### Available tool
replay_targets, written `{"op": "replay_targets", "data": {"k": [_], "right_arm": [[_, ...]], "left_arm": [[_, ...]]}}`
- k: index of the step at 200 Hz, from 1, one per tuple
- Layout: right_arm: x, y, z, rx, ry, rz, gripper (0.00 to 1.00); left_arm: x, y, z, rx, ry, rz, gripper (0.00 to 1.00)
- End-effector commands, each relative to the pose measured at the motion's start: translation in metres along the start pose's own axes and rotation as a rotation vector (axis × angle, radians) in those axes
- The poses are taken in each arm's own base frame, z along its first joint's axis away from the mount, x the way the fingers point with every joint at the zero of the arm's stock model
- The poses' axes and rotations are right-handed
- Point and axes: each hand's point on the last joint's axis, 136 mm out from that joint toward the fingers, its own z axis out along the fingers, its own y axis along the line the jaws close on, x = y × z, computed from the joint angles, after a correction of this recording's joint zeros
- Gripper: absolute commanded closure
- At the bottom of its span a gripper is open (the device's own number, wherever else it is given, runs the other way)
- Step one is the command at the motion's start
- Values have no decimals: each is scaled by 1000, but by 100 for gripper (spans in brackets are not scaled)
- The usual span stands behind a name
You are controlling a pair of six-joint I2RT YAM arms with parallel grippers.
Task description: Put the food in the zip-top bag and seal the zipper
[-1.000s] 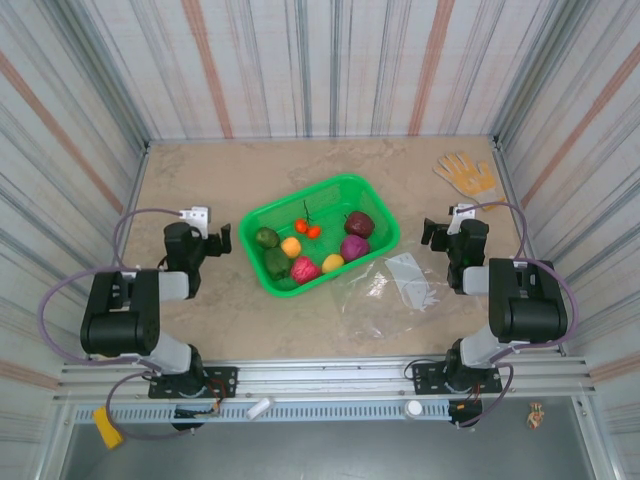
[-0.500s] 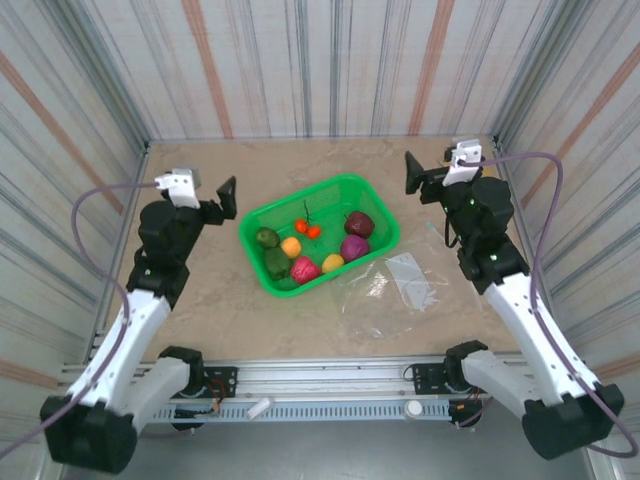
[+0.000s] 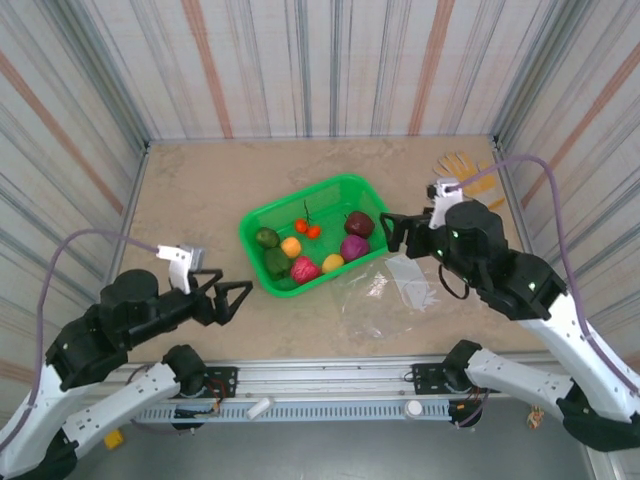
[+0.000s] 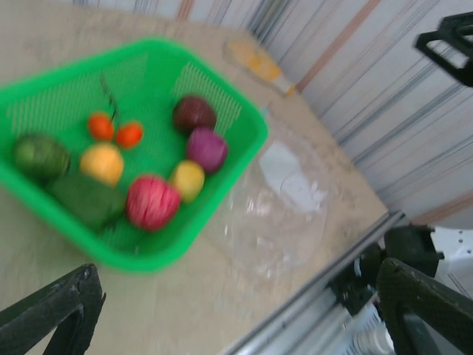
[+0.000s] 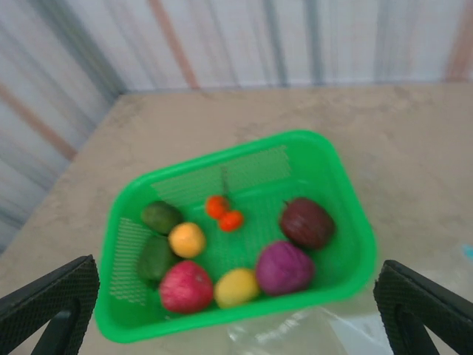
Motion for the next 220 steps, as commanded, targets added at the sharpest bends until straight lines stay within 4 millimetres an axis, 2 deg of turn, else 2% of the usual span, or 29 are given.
{"op": "replay_targets", "data": {"k": [1, 10, 21, 32, 55, 73, 84, 103, 117, 137, 161, 175, 197, 220], "right_arm": [[31, -25, -13, 3, 72, 88, 1], [38, -35, -6, 42, 116, 106, 1], [49, -48, 4, 106, 171, 115, 1], [60, -59, 16, 162, 211, 124, 1], [88, -80, 37, 274, 332, 114, 1], [108, -99, 52, 328, 408, 168, 1], [117, -107, 61, 314, 433, 226, 0], [126, -128, 69, 352, 464, 307, 2], [135, -150, 73, 427, 483, 368, 2], [141, -180, 74, 522, 465, 458, 2], [149, -199, 79, 548, 423, 605, 2], [152, -206, 84, 559, 406, 627, 2], [153, -226, 90, 651, 375, 613, 1], [161, -240, 101, 688, 336, 690, 2]], "left_arm": [[58, 47, -33, -192, 156, -253, 1], [63, 57, -40, -206, 108, -330, 1], [62, 60, -46, -187, 58, -340, 1], [64, 59, -41, -190, 88, -321, 1], [78, 29, 3, -91, 280, -206, 1], [77, 11, 41, 10, 304, -163, 3], [77, 1, 62, 52, 331, -126, 13], [90, -9, 97, 84, 456, -57, 31], [102, -18, 117, 105, 530, -6, 37], [117, -24, 135, 94, 627, 57, 43], [133, -22, 151, 81, 701, 37, 43], [132, -13, 162, 29, 678, 49, 41], [114, 6, 188, -37, 634, 8, 40], [92, 26, 214, -77, 585, -50, 41]]}}
